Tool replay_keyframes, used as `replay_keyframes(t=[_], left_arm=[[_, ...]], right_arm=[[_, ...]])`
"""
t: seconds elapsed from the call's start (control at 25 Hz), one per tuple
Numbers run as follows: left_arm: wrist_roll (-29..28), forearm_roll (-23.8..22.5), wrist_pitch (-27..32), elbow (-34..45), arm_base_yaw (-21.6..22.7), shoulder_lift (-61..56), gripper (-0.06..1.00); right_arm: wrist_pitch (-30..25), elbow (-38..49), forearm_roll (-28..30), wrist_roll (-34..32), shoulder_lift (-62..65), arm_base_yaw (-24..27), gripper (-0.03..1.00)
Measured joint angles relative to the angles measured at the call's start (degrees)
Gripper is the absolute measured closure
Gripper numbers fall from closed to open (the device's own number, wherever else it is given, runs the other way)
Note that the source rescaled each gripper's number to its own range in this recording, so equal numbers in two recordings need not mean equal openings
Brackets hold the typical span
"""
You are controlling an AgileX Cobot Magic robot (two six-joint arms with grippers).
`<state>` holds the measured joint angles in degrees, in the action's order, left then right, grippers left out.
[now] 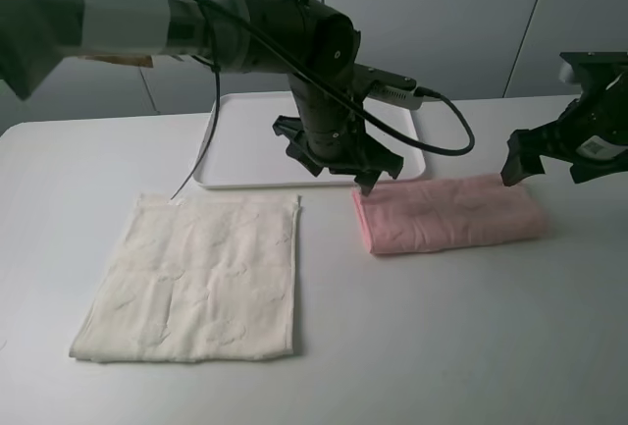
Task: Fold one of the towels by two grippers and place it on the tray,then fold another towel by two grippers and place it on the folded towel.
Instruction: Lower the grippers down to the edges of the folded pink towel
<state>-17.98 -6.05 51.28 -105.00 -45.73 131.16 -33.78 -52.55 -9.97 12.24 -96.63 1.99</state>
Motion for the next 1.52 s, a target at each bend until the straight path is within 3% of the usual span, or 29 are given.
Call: replay_keyframes(t=[0.32, 0.52, 0.76, 1.52], left_arm=[[-1.2, 5.3, 9.8, -8.9, 0.0, 6.4, -0.03], [-4.8, 5.0, 17.2, -13.4, 0.0, 10.4, -0.03], [-9.3, 3.4, 18.2, -14.6, 0.0, 11.4, -0.03], [-14.2, 4.9, 17.9, -15.6, 0.6, 13.1, -0.04]], right_arm=[[-5.3, -4.9, 0.9, -0.2, -2.9, 0.0, 0.03], [-6.2, -4.9, 1.5, -0.7, -4.9, 0.0, 0.03], [-6.5, -4.9, 1.5, -0.7, -5.9, 0.0, 0.03], [-5.5, -4.9, 1.5, -0.7, -9.0, 0.0, 0.03]])
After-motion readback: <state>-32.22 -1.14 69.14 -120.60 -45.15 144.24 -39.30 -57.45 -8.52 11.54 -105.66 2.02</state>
